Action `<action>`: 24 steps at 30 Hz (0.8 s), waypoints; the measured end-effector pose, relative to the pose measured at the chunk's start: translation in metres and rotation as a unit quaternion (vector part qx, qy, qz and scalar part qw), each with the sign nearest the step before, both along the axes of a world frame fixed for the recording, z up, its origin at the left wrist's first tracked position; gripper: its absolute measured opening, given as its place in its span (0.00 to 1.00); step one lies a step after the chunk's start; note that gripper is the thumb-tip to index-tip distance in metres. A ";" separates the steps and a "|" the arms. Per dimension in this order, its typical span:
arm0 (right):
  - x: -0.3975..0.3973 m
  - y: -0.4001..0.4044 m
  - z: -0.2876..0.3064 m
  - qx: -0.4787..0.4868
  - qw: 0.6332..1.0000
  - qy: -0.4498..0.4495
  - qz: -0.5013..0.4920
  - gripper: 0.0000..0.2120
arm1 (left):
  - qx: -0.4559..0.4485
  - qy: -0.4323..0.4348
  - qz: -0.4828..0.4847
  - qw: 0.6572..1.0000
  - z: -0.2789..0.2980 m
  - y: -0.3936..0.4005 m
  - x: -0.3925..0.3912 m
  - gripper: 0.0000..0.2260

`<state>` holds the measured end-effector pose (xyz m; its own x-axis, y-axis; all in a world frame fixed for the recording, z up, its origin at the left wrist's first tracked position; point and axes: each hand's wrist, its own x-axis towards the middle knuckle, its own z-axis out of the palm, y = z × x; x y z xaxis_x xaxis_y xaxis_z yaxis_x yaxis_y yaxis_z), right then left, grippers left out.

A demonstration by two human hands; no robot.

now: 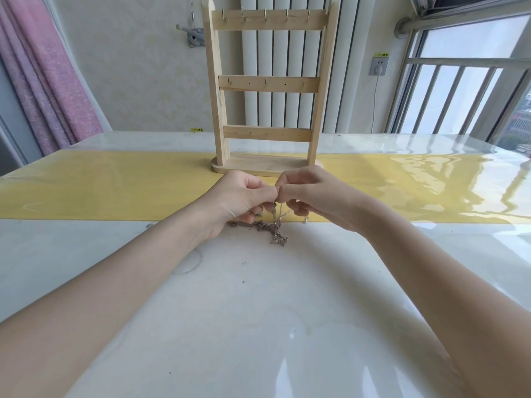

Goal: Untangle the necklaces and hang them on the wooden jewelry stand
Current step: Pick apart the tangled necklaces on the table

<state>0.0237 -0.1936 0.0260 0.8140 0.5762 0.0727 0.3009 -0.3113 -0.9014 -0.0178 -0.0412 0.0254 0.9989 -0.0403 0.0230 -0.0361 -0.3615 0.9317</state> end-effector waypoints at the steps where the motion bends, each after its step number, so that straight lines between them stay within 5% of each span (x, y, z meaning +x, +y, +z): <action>1: 0.000 0.000 0.000 0.009 1.000 0.020 0.000 0.10 | -0.001 0.004 -0.008 1.000 0.001 0.000 0.000 0.09; 6: 0.001 -0.004 0.002 0.050 0.997 0.052 -0.017 0.13 | 0.052 0.023 -0.034 0.998 -0.003 -0.001 -0.002 0.08; 15: 0.009 -0.005 -0.003 0.084 0.995 0.004 -0.047 0.07 | -0.113 0.015 0.005 0.994 -0.001 0.004 0.002 0.07; 24: 0.005 -0.002 -0.003 0.052 0.998 -0.001 -0.048 0.08 | -0.071 -0.006 -0.013 0.997 -0.003 0.003 0.003 0.06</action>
<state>0.0282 -0.1960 0.0228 0.8645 0.4854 0.1306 0.2771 -0.2434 -0.9295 -0.0151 -0.0378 0.0221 0.9973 -0.0612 0.0413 -0.0541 -0.2248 0.9729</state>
